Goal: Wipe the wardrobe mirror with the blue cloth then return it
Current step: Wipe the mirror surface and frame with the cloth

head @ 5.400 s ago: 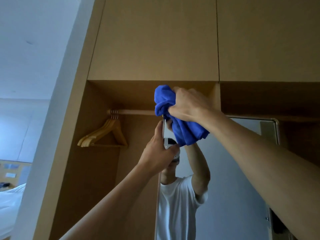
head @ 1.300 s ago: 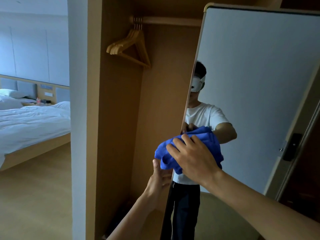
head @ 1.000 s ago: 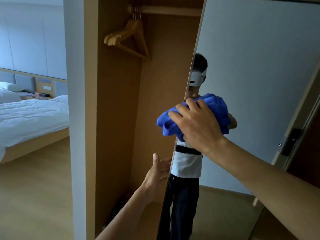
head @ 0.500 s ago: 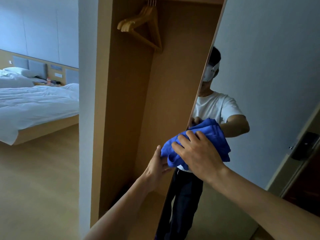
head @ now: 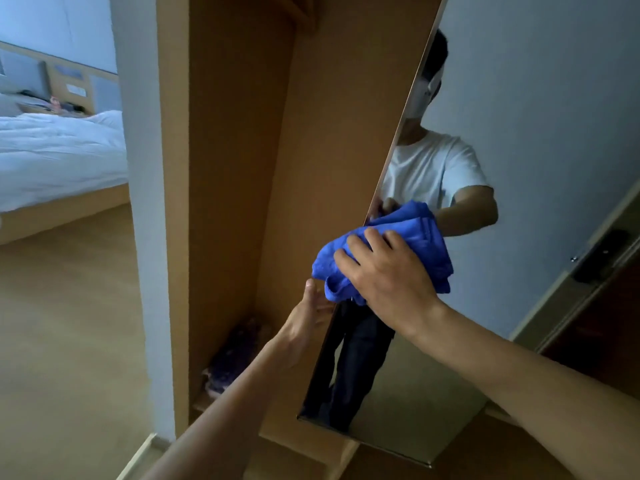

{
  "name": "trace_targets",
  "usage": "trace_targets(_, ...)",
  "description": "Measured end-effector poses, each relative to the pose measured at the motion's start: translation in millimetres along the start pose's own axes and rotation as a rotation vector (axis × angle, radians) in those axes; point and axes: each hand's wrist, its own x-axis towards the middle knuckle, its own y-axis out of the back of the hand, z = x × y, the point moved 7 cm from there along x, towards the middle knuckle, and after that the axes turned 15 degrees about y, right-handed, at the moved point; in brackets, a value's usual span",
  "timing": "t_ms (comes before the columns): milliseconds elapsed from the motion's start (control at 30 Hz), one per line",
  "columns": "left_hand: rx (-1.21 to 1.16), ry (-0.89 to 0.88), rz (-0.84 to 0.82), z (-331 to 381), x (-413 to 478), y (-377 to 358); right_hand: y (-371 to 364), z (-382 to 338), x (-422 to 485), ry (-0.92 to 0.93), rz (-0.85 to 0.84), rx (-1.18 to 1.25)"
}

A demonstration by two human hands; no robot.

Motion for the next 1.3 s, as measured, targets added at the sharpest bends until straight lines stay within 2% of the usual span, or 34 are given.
trace_targets(67,-0.026,-0.039,-0.035,-7.9,4.5,3.9,-12.9,-21.6,-0.2,0.029,-0.046,0.023)
trace_targets(233,0.108,-0.009,0.213,-52.4,24.6,31.2,-32.5,-56.0,3.2,0.103,-0.154,0.067)
trace_targets(400,0.214,-0.025,0.122,-59.5,19.9,24.7,-27.5,-51.6,1.1,0.116,-0.164,0.088)
trace_targets(600,0.213,0.068,0.097,-74.1,26.7,29.2,14.0,12.4,14.9,-0.077,-0.055,-0.002)
trace_targets(700,0.215,0.08,0.105,-82.4,29.1,30.1,18.7,23.6,16.8,-0.103,-0.031,-0.018)
trace_targets(900,0.15,0.06,0.131,-94.6,27.7,29.4,-17.3,-25.8,7.1,-0.038,-0.064,0.091)
trace_targets(1167,0.133,0.045,0.23,-110.6,26.5,36.1,-63.1,-90.4,4.7,0.044,-0.225,0.202)
trace_targets(1300,0.122,0.096,0.254,-124.8,29.6,40.6,-54.9,-87.1,4.6,0.03,-0.185,0.228)
